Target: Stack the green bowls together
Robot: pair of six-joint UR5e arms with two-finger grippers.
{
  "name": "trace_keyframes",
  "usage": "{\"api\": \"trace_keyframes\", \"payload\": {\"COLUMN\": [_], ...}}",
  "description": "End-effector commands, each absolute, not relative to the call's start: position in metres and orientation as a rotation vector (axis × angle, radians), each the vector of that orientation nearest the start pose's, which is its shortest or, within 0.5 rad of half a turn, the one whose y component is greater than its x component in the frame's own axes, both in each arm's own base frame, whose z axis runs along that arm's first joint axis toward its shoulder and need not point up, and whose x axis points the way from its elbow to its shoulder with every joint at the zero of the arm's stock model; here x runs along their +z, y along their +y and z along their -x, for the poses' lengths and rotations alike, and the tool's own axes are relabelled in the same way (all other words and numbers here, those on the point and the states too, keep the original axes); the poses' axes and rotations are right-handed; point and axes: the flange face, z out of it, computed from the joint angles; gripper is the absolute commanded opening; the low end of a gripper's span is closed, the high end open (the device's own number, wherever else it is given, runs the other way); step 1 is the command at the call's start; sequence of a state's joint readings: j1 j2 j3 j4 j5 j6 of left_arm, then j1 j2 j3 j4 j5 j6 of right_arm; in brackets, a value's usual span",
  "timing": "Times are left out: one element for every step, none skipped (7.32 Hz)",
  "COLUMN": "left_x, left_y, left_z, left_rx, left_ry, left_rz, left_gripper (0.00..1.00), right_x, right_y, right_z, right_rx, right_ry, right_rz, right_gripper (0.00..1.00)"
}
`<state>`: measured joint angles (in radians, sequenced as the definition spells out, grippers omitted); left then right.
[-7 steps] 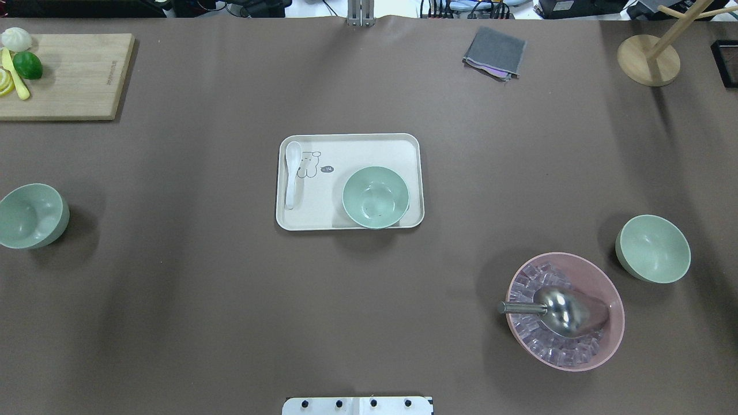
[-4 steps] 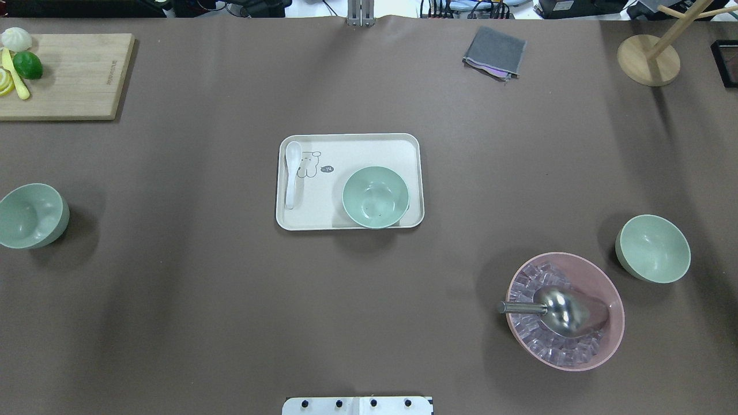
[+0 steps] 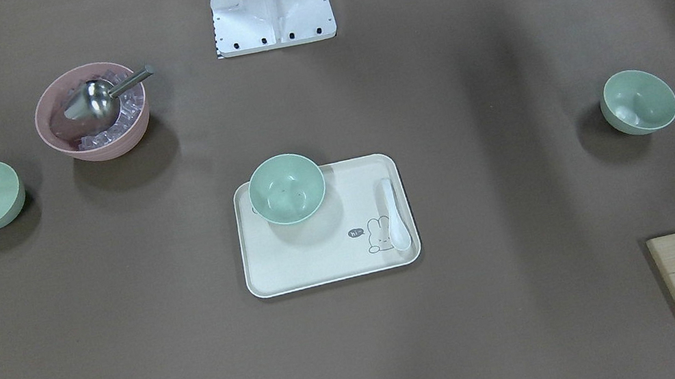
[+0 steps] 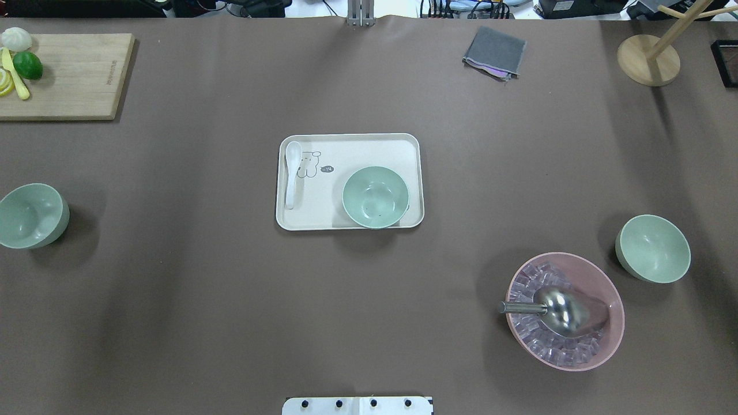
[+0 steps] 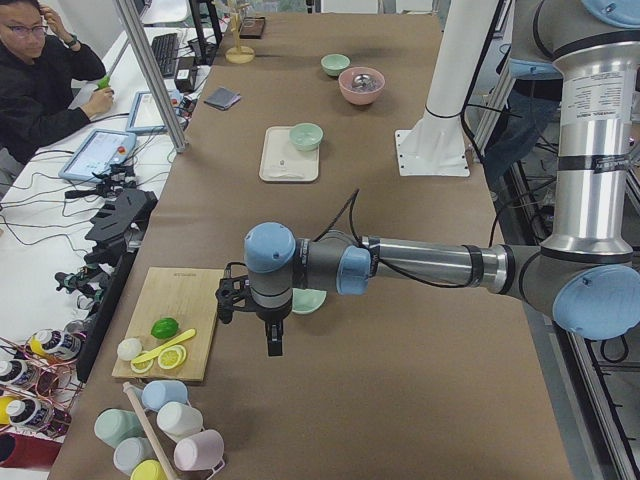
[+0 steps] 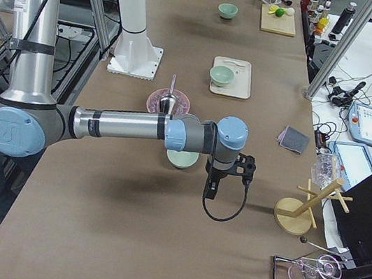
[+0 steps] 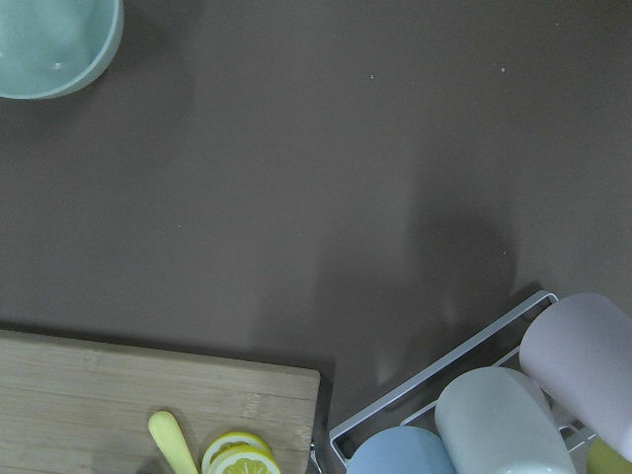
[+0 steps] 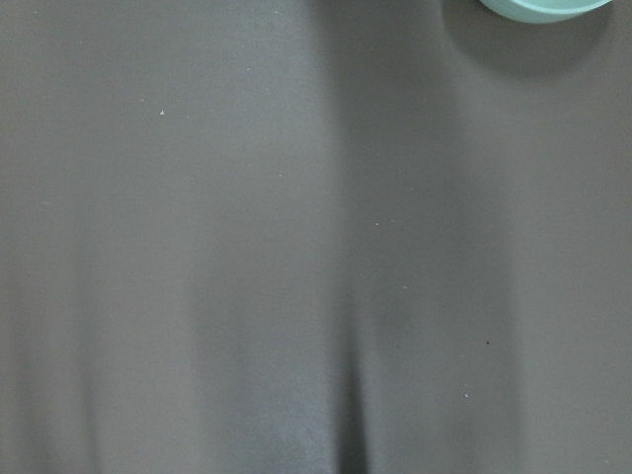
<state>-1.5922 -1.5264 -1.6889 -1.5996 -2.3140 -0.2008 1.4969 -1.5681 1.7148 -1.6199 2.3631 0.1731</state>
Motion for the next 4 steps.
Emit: {"api": "trace_keyframes", "payload": {"left_x": [0.622,0.620,0.617,0.615], "left_y": [-0.477,-0.478,-0.479,-0.479], "left_z": [0.075,0.075,0.075,0.075], "left_rx": [-0.174,-0.172,-0.170,-0.168], "left_ry": [0.753,0.759,0.760,0.760], "left_rz": [-0.026,-0.028,-0.034,-0.038], "left_gripper": [0.98,0.98,0.98,0.98], "right_x": [0.586,0.576,0.574,0.572], "right_y": [-0.501,-0.500,-0.500,-0.502], "right_z": [-0.025,-0.025,-0.026,-0.025], "right_rx": [0.055,0.049,0.050,0.045], "right_ry": [-0.799,-0.802,-0.802,-0.801], "right_rz": [0.001,-0.017,-0.019,-0.024], "right_gripper": [1.00,1.00,1.00,1.00]}}
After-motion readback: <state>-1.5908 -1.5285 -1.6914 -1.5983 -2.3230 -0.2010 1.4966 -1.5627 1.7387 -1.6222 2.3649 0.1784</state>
